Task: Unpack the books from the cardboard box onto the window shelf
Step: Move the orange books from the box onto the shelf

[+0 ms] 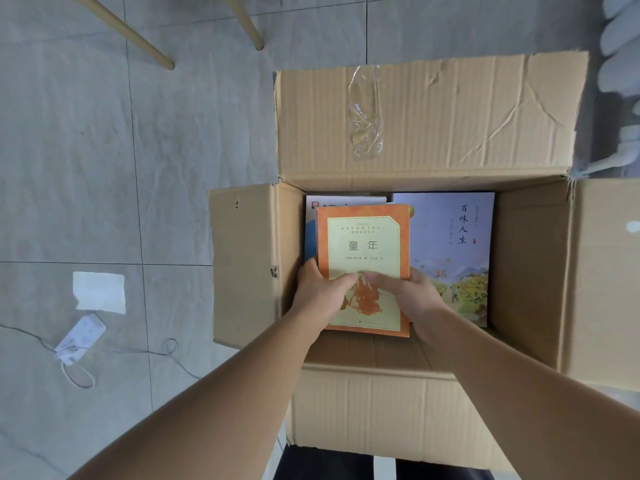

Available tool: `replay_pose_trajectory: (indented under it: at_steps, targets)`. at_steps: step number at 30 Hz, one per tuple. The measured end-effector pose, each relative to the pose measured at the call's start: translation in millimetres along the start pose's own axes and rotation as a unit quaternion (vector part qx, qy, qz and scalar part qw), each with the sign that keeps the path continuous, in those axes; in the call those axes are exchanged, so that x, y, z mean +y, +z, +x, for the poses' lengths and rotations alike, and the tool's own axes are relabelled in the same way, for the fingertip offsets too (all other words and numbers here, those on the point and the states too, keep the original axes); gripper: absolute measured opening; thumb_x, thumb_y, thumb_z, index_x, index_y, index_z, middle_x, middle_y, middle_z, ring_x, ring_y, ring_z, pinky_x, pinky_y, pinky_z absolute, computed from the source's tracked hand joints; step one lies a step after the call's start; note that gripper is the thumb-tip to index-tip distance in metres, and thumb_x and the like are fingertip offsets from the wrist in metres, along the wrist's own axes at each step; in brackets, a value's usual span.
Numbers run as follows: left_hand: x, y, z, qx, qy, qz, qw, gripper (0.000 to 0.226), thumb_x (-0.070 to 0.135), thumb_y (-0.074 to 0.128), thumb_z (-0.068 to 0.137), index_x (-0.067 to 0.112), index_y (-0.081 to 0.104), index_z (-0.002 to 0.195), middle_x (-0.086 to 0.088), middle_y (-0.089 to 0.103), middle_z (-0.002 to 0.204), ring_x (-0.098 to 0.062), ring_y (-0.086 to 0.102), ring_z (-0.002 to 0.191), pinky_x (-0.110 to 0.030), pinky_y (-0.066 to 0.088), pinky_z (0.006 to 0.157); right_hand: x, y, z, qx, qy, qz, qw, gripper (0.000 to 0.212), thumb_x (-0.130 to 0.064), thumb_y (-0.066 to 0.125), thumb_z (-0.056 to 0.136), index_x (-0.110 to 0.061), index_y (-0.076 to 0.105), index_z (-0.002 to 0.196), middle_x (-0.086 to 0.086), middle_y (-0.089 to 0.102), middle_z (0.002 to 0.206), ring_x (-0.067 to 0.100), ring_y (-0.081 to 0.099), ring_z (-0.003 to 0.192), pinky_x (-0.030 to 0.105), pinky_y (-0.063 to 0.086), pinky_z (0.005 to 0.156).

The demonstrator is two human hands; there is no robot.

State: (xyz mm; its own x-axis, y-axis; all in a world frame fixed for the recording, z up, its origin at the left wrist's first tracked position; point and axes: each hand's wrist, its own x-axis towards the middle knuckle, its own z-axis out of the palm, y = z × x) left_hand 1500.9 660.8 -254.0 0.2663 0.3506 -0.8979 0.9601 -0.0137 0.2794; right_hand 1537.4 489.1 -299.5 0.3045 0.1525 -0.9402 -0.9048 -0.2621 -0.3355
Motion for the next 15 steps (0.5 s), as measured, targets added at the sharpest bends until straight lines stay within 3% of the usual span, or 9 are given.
replay_pose_trajectory:
  at_steps: [6, 10, 13, 15]
  targets:
    - [-9, 0, -5, -0.023, 0.007, 0.002, 1.0, 0.057, 0.058, 0.073, 0.082, 0.03, 0.057, 0.13, 0.01, 0.068, 0.123, -0.014, 0.069, 0.107, -0.037, 0.057, 0.091, -3, -17, -11, 0.0, -0.017, -0.008, 1.0, 0.076, -0.044, 0.096, 0.059, -0.018, 0.066, 0.124, 0.001, 0.083, 0.106, 0.023, 0.081, 0.092, 0.047, 0.064, 0.085]
    - [-5, 1, -18, -0.086, 0.009, 0.02, 0.996, 0.093, 0.081, 0.062, 0.072, 0.027, 0.055, 0.148, 0.009, 0.068, 0.137, -0.018, 0.065, 0.124, -0.044, 0.05, 0.11, -9, -32, -31, -0.027, -0.028, 0.013, 0.999, 0.079, -0.037, 0.099, 0.061, -0.015, 0.067, 0.13, 0.005, 0.082, 0.113, 0.025, 0.081, 0.098, 0.05, 0.062, 0.091]
    - [8, 3, -33, -0.089, 0.024, -0.001, 0.996, 0.115, 0.089, 0.065, 0.059, 0.026, 0.046, 0.153, 0.007, 0.064, 0.143, -0.02, 0.062, 0.129, -0.043, 0.049, 0.11, -15, -46, -58, -0.071, -0.025, 0.061, 0.995, 0.058, -0.029, 0.093, 0.071, -0.022, 0.073, 0.125, 0.008, 0.081, 0.118, 0.028, 0.08, 0.101, 0.051, 0.063, 0.088]
    - [20, 3, -43, -0.104, 0.047, -0.028, 0.993, 0.111, 0.087, 0.07, 0.056, 0.027, 0.052, 0.147, 0.007, 0.069, 0.138, -0.018, 0.067, 0.123, -0.035, 0.052, 0.098, -18, -56, -82, -0.102, -0.026, 0.106, 0.989, 0.041, -0.022, 0.086, 0.079, -0.024, 0.078, 0.119, 0.011, 0.08, 0.119, 0.031, 0.08, 0.101, 0.046, 0.066, 0.077]
